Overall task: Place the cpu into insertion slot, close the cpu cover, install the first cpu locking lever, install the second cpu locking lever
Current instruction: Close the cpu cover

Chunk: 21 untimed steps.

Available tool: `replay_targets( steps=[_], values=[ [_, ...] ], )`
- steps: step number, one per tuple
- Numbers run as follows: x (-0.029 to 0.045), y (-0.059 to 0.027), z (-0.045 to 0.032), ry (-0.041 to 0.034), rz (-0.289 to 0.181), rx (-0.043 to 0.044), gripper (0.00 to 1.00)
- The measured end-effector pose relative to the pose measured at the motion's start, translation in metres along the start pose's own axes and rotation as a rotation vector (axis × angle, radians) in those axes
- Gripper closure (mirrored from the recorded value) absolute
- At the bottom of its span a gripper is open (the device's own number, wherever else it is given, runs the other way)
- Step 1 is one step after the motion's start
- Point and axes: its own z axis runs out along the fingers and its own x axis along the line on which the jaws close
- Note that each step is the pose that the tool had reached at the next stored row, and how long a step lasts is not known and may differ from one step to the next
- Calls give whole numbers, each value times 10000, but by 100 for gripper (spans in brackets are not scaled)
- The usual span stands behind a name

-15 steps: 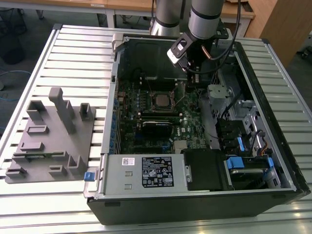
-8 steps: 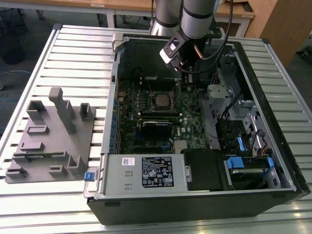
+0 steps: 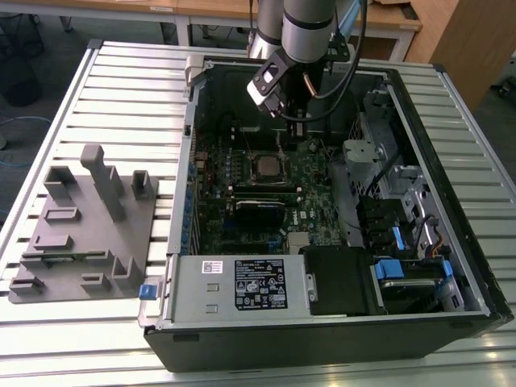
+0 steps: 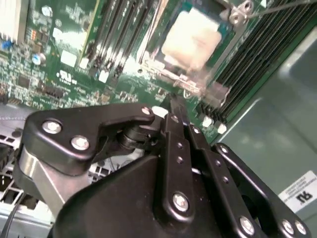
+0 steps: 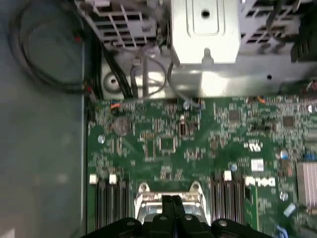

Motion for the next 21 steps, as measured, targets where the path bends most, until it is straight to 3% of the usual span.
replay_targets(
  steps=[5,6,8,10,16,21],
  values=[
    [-1,-1,1,0,0,33,90],
    [-1,-2,3,-3,3,123,90],
    [-1,-1,7,-17,8,385,90],
    [-1,-1,10,-25,11,571,90],
    [-1,-13,10,-28,14,637,90],
    [-8,-163,4,-26,12,607,90]
  ],
)
